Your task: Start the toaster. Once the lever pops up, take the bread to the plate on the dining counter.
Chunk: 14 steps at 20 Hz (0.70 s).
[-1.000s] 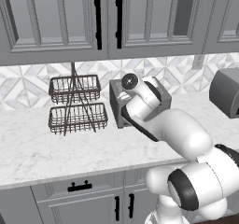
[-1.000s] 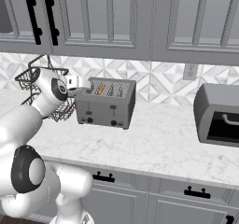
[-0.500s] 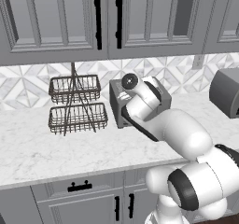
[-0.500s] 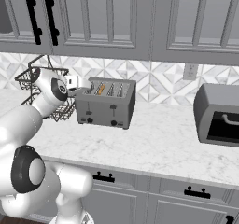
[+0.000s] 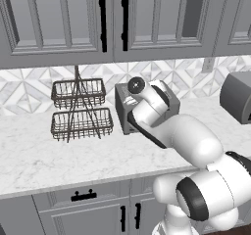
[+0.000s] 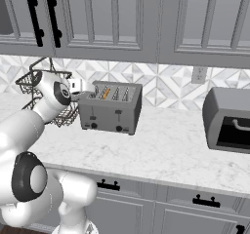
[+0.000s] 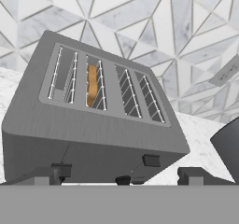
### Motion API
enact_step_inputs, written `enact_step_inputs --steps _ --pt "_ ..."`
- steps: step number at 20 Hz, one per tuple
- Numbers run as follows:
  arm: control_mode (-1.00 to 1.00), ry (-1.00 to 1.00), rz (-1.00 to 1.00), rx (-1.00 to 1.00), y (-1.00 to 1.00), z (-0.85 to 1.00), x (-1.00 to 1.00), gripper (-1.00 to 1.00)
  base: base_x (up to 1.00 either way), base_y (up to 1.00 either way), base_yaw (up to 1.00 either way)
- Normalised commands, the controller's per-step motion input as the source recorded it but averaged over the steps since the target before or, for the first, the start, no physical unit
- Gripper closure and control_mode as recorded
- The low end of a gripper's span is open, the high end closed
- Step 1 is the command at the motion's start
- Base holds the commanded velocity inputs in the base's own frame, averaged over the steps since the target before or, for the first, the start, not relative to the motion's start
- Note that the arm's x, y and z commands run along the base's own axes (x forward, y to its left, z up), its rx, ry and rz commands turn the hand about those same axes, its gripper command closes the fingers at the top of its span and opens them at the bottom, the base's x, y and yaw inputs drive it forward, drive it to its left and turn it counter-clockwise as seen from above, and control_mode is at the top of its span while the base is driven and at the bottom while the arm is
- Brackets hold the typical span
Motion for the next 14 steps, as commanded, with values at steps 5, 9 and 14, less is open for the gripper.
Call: enact_step_inputs --steps 5,9,14 --pt "-1.0 0.0 0.0 0.0 0.0 0.0 0.0 -1.0 0.0 0.0 0.0" --pt "-1.0 0.0 0.0 0.0 0.0 0.0 0.0 -1.0 0.0 0.0 0.0" --pt "-1.0 0.0 0.0 0.0 0.0 0.0 0.0 -1.0 0.0 0.0 0.0"
